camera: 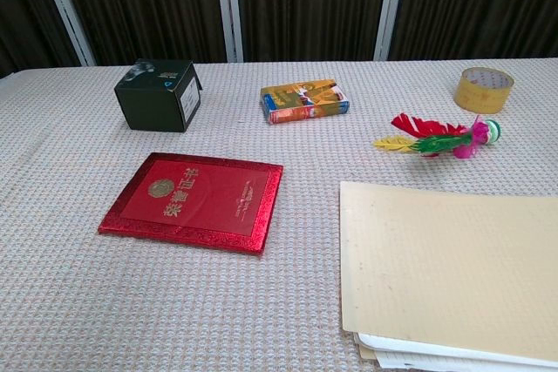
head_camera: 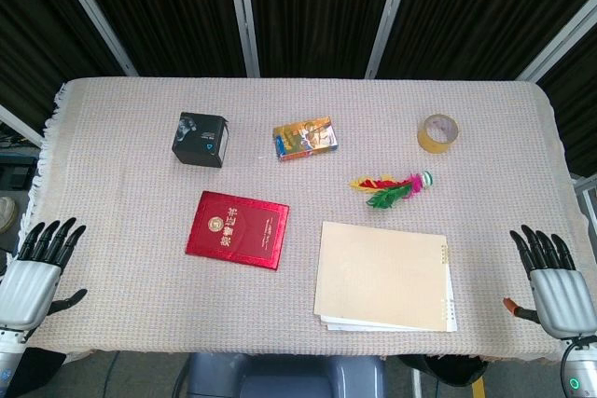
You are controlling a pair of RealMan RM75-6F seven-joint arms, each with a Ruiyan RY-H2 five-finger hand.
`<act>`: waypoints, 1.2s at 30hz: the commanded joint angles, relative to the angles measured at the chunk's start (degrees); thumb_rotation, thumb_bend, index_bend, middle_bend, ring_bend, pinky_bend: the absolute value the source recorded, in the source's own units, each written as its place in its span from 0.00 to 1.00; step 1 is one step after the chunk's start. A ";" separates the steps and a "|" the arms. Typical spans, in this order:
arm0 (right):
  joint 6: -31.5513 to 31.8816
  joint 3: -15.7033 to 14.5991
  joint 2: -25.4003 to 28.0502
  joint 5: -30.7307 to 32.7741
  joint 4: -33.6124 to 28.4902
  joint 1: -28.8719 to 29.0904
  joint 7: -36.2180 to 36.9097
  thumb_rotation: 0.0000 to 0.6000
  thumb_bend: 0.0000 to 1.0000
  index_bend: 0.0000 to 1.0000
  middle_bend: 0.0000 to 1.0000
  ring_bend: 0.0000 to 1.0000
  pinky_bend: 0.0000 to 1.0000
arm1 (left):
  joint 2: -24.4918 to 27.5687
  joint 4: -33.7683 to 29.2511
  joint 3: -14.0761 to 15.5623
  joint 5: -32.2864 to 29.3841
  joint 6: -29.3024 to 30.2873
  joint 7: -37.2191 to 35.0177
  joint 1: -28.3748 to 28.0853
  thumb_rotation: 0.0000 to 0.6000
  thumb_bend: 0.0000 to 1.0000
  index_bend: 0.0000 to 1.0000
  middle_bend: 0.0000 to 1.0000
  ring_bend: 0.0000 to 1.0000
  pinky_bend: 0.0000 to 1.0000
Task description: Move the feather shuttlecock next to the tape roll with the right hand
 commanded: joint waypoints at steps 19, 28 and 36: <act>-5.72 2.58 -5.86 -9.71 12.44 10.96 16.39 1.00 0.07 0.29 0.00 0.00 0.00 | -1.24 0.37 -1.19 -2.68 -2.01 1.38 -0.73 0.97 0.01 0.00 0.00 0.00 0.00; -15.04 4.94 -12.27 -9.69 21.72 20.60 19.23 1.00 0.08 0.30 0.00 0.00 0.00 | -2.29 -0.16 -2.19 -4.61 -2.49 3.95 -0.95 0.97 0.01 0.00 0.00 0.00 0.00; -24.68 6.25 -18.06 -7.63 30.19 28.39 20.39 1.00 0.09 0.31 0.00 0.00 0.00 | -3.51 0.32 -3.39 -7.35 -3.84 6.38 -1.50 0.97 0.01 0.00 0.00 0.00 0.00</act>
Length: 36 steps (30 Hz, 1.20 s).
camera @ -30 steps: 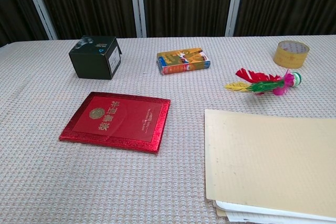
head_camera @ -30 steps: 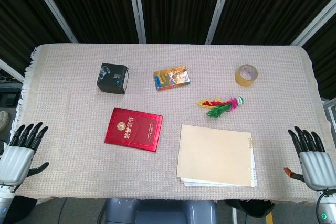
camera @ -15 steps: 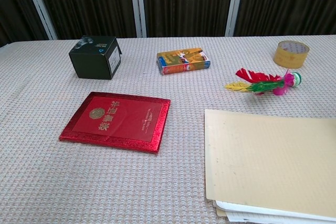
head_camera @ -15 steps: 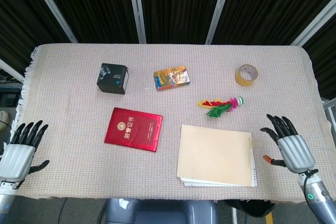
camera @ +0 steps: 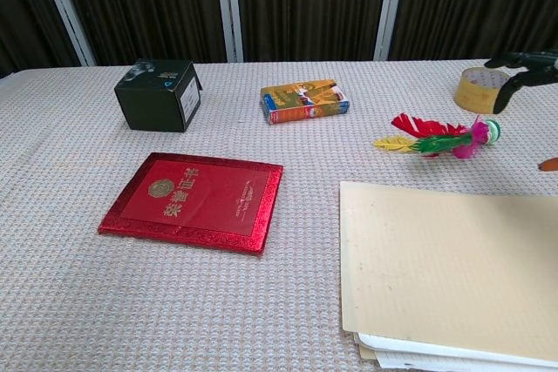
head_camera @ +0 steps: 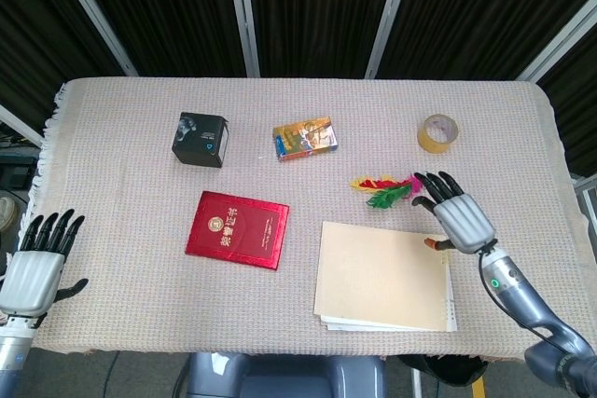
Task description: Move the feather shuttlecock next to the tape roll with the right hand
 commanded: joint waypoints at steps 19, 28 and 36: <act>-15.20 -4.84 -20.67 -1.30 34.98 17.48 16.23 1.00 0.12 0.35 0.00 0.00 0.00 | -4.54 3.06 -3.04 -7.69 -2.77 7.04 -1.62 0.96 0.02 0.00 0.00 0.00 0.00; -11.95 -6.61 -25.66 -1.85 44.07 18.63 20.95 1.00 0.21 0.57 0.04 0.00 0.00 | -4.44 3.44 -3.16 -8.52 -3.00 6.61 -1.85 0.97 0.03 0.00 0.00 0.00 0.00; -6.71 -6.51 -24.85 -1.20 47.86 18.71 21.23 1.00 0.21 0.70 0.13 0.00 0.00 | -4.21 3.40 -2.35 -7.81 -2.33 6.19 -1.53 0.97 0.04 0.00 0.00 0.00 0.00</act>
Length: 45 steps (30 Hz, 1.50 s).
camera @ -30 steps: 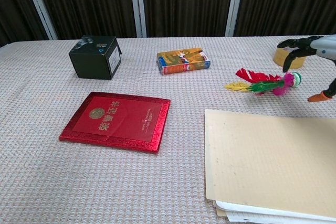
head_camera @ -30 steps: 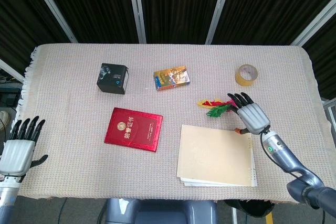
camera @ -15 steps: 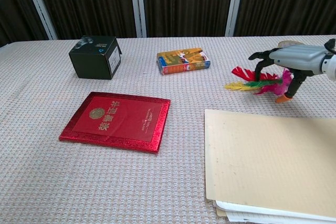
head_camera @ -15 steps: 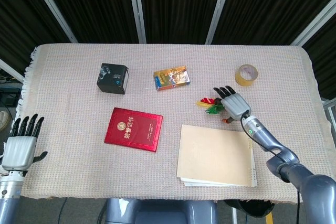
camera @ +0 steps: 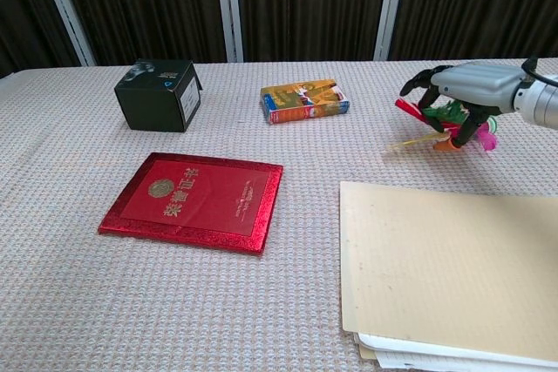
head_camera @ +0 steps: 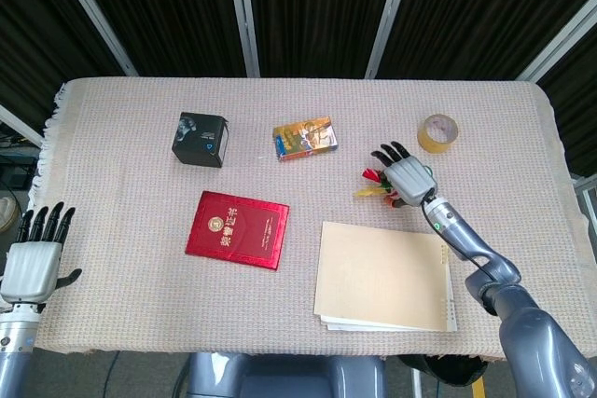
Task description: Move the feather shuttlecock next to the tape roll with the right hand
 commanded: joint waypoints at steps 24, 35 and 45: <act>-2.84 -0.10 12.40 4.80 -0.23 -1.88 -0.83 1.00 0.22 0.42 0.02 0.00 0.00 | -0.32 -0.72 1.85 3.15 1.16 -0.49 0.04 0.97 0.04 0.00 0.00 0.00 0.00; 15.01 4.22 36.09 9.93 -44.38 -12.05 -27.29 1.00 0.07 0.00 0.00 0.00 0.00 | 1.82 -1.75 2.77 5.69 1.72 -4.94 0.07 0.97 0.04 0.00 0.00 0.00 0.00; 38.62 0.16 41.65 14.78 -73.76 -33.16 -49.33 1.00 0.07 0.00 0.00 0.00 0.00 | 4.24 -2.36 3.03 7.80 4.04 -9.68 0.86 0.97 0.04 0.00 0.00 0.00 0.00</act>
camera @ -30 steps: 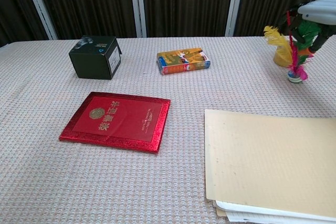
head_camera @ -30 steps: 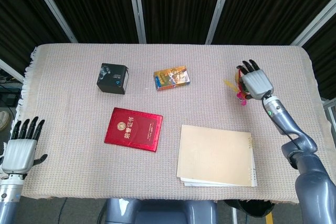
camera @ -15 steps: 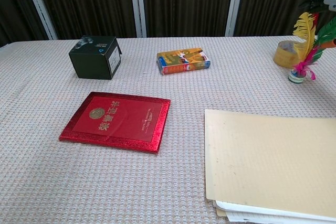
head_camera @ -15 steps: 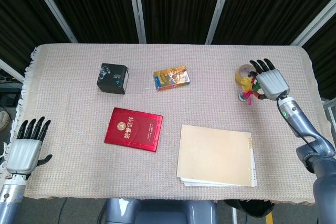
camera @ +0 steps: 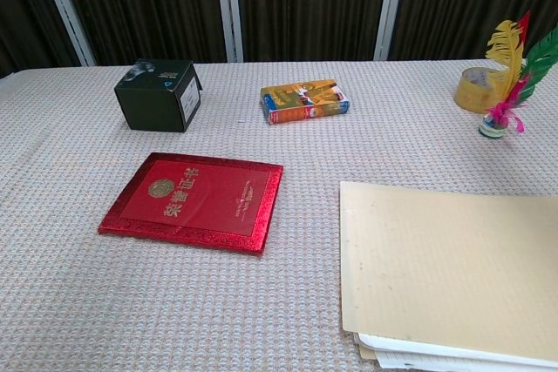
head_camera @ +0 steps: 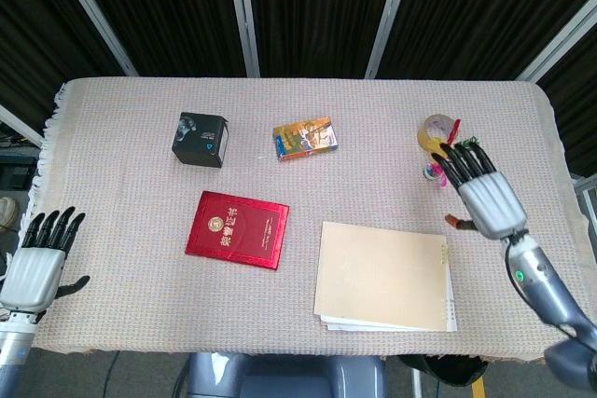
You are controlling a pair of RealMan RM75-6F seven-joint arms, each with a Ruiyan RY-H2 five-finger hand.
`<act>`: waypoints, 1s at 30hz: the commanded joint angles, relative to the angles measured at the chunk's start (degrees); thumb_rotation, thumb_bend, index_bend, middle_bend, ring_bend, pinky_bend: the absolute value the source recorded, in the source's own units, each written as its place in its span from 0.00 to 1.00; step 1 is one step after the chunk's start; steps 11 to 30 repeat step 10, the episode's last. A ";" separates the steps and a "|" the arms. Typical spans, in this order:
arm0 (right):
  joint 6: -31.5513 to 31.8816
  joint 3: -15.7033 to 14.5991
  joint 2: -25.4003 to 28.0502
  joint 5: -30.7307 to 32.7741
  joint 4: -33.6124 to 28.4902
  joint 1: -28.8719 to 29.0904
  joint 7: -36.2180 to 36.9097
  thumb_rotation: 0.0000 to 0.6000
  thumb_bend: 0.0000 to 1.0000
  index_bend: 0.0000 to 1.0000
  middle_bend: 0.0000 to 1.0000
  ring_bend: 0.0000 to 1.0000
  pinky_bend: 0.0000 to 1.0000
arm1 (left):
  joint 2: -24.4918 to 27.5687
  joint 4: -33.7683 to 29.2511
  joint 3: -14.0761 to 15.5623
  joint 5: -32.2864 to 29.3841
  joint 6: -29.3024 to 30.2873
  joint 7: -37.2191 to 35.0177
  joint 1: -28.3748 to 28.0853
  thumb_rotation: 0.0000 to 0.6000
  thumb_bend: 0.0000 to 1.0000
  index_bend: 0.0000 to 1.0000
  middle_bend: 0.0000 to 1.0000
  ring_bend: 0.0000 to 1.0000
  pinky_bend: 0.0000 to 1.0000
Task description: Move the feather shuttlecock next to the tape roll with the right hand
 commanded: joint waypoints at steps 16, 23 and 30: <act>21.28 -4.60 -0.14 4.57 -8.89 -22.43 -13.92 1.00 0.07 0.00 0.00 0.00 0.00 | 1.35 0.07 1.09 5.81 6.76 -4.61 2.15 0.97 0.04 0.00 0.00 0.00 0.00; 21.28 -4.60 -0.14 4.57 -8.89 -22.43 -13.92 1.00 0.07 0.00 0.00 0.00 0.00 | 1.35 0.07 1.09 5.81 6.76 -4.61 2.15 0.97 0.04 0.00 0.00 0.00 0.00; 21.28 -4.60 -0.14 4.57 -8.89 -22.43 -13.92 1.00 0.07 0.00 0.00 0.00 0.00 | 1.35 0.07 1.09 5.81 6.76 -4.61 2.15 0.97 0.04 0.00 0.00 0.00 0.00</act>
